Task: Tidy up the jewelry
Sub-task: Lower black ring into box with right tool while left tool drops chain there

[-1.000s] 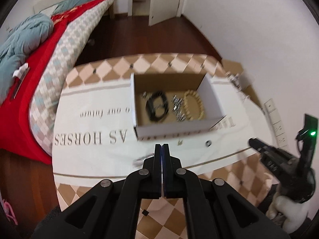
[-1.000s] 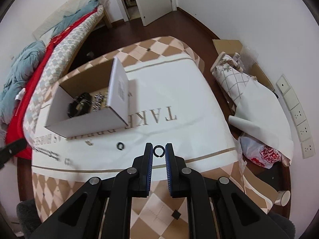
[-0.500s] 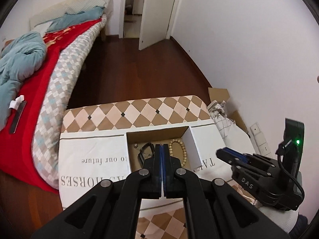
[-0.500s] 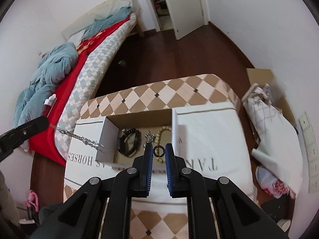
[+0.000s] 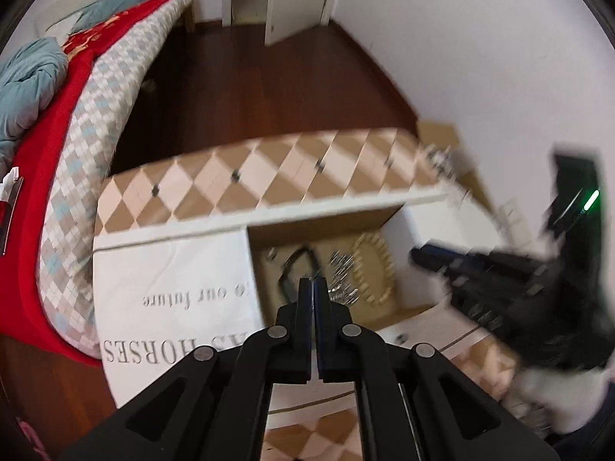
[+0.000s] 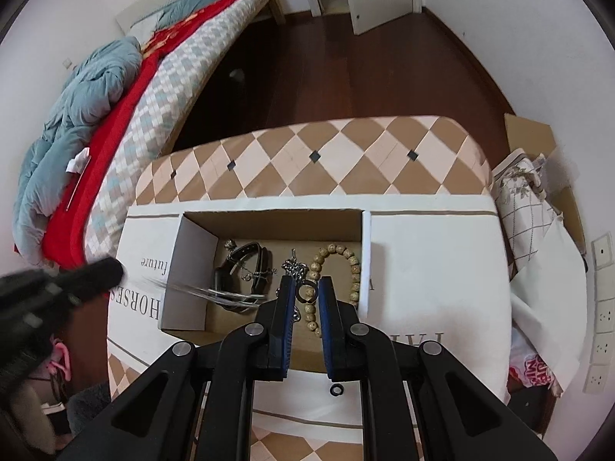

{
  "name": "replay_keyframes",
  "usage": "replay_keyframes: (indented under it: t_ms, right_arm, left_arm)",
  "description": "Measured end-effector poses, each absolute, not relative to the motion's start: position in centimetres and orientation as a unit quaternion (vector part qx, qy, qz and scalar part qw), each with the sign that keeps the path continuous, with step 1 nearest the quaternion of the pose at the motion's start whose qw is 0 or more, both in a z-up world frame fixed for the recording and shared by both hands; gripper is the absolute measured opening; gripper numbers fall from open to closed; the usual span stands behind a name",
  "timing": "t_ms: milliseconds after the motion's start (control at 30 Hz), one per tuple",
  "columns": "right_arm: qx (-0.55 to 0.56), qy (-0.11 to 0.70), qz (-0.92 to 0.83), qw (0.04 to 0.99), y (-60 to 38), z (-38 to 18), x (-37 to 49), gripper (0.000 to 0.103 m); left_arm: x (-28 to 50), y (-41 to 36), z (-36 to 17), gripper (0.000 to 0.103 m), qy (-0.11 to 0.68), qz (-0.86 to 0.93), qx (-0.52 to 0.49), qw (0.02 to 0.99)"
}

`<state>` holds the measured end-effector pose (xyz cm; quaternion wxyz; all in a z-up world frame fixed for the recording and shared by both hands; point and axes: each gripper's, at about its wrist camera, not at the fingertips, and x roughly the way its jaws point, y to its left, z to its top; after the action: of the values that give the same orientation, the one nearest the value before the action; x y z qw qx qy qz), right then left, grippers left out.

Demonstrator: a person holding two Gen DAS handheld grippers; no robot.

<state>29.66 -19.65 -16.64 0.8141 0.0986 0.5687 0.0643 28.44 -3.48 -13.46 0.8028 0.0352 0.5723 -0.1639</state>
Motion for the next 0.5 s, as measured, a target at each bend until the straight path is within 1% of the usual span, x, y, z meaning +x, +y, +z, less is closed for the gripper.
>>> replay_keyframes:
  t_ms: [100, 167, 200, 233, 267, 300, 333, 367, 400, 433, 500]
  right_arm:
    - [0.1, 0.583, 0.065, 0.804, -19.5, -17.3, 30.4, 0.014]
    - [0.101, 0.588, 0.059, 0.8, -19.5, -17.5, 30.6, 0.014]
    - [0.102, 0.589, 0.057, 0.799, -19.5, -17.5, 30.7, 0.019]
    - [0.101, 0.588, 0.053, 0.801, -19.6, -17.4, 30.7, 0.029]
    - [0.101, 0.587, 0.051, 0.802, -19.7, -17.3, 30.7, 0.035]
    - [0.102, 0.585, 0.049, 0.803, -19.8, -17.2, 30.6, 0.047]
    - [0.104, 0.584, 0.049, 0.804, -19.8, -17.1, 30.5, 0.055]
    - [0.105, 0.583, 0.048, 0.805, -19.9, -17.0, 30.5, 0.055]
    - [0.098, 0.58, 0.042, 0.808, -19.9, -16.8, 30.3, 0.055]
    - [0.093, 0.577, 0.04, 0.811, -19.8, -16.6, 30.2, 0.055]
    - [0.081, 0.569, 0.029, 0.818, -19.7, -16.2, 29.8, 0.056]
  left_arm:
    - [28.3, -2.8, -15.5, 0.002, 0.59, -0.144, 0.026, 0.794]
    - [28.0, -2.5, -15.9, 0.004, 0.585, -0.128, 0.035, 0.8]
    - [27.9, -2.4, -16.1, 0.004, 0.578, -0.113, 0.047, 0.806]
    - [27.9, -2.4, -16.1, 0.006, 0.576, -0.107, 0.052, 0.809]
    - [27.8, -2.2, -16.2, 0.007, 0.573, -0.099, 0.052, 0.812]
    - [27.8, -2.0, -16.2, 0.014, 0.57, -0.093, 0.053, 0.815]
    - [27.8, -1.9, -16.2, 0.03, 0.563, -0.081, 0.062, 0.82]
    - [27.7, -1.8, -16.2, 0.042, 0.557, -0.072, 0.069, 0.825]
    - [27.7, -1.6, -16.1, 0.068, 0.549, -0.058, 0.075, 0.83]
    - [27.8, -1.3, -15.9, 0.085, 0.544, -0.05, 0.077, 0.834]
    - [27.7, -0.8, -15.5, 0.087, 0.529, -0.03, 0.08, 0.844]
